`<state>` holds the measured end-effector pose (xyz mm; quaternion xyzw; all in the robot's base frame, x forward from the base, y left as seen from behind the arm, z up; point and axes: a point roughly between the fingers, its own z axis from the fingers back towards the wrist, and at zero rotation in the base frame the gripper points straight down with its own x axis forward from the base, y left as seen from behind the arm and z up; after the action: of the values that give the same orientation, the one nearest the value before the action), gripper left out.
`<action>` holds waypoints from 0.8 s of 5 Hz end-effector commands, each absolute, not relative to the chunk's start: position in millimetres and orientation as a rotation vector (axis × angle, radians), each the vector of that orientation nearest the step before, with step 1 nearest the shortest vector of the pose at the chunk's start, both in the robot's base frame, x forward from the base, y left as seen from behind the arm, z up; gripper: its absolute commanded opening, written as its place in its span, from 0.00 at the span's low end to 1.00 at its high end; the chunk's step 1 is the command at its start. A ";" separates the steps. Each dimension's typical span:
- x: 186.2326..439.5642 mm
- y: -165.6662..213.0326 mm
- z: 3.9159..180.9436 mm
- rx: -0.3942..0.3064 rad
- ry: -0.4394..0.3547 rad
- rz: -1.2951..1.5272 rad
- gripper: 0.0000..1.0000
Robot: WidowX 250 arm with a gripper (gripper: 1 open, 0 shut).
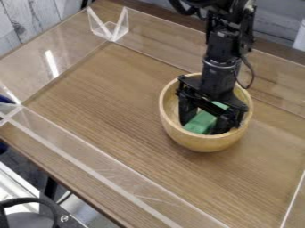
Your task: Remove the green block from inside the brown bowl and put it on the table
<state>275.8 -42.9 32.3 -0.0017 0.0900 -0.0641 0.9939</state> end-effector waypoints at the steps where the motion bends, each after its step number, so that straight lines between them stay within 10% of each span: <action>1: 287.2 -43.1 55.8 -0.014 0.089 -0.125 1.00; 2: 287.4 -42.9 57.6 -0.017 0.084 -0.124 1.00; 3: 288.0 -42.4 55.7 -0.019 0.085 -0.122 0.00; 4: 287.7 -40.3 58.1 -0.021 0.082 -0.119 0.00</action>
<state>278.6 -40.7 38.1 -0.0076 0.0780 -0.0611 0.9951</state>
